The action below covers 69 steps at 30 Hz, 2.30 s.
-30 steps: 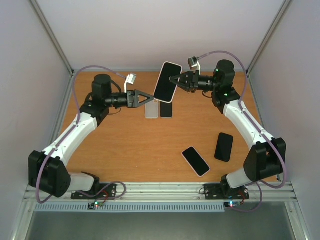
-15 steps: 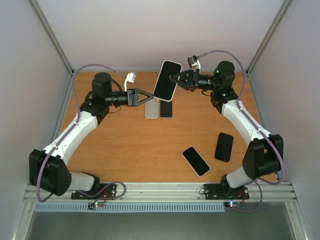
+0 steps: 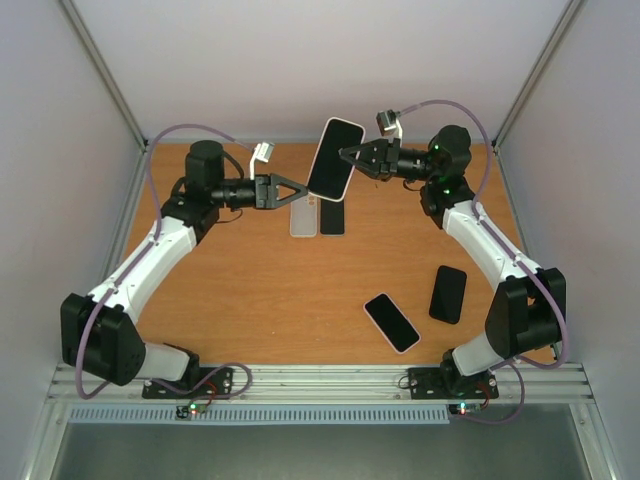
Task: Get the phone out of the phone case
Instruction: Remove the phone case from the phone.
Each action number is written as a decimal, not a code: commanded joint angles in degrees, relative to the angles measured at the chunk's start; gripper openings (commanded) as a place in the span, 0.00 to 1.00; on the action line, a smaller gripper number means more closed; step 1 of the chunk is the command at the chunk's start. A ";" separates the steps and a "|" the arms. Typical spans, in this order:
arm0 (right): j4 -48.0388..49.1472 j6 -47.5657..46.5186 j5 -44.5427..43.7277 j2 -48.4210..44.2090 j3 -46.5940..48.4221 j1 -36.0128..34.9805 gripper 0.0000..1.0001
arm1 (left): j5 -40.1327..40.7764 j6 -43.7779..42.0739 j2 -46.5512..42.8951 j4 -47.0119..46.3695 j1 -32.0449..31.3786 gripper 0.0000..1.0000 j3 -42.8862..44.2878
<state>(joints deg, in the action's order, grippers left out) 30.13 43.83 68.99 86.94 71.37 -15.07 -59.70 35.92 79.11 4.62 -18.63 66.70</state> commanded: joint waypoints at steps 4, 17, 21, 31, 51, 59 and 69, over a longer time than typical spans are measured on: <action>12.76 7.99 7.43 -3.88 2.01 -6.27 0.01 | 6.75 -0.24 2.92 2.18 -0.57 0.53 0.05; 14.66 7.78 8.68 -4.66 -1.29 -8.86 0.01 | 4.94 0.90 2.84 -0.30 -0.58 0.53 2.34; 13.14 5.60 9.58 -4.66 -1.85 -9.55 0.01 | 5.06 0.31 2.67 0.70 -0.53 0.53 2.91; 12.84 4.08 12.06 -5.52 -3.01 -12.45 0.01 | 3.57 0.35 3.36 -1.07 -0.50 0.53 4.19; 1.61 -6.31 13.74 -4.84 -5.91 -14.02 0.01 | -5.62 16.42 -0.97 -23.95 -1.40 0.36 -2.28; -9.83 -15.19 14.08 -6.56 -6.86 -14.04 0.01 | -8.83 9.80 -5.42 -15.31 -2.66 0.32 -5.57; -15.33 -19.74 15.04 -6.78 -6.41 -13.94 0.01 | -9.94 2.06 -4.80 -9.48 -5.27 0.15 -3.14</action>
<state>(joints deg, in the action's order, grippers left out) 19.29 27.53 75.53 80.29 64.97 -24.18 -74.13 38.20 73.84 1.06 -21.85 61.10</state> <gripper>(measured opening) 0.120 0.196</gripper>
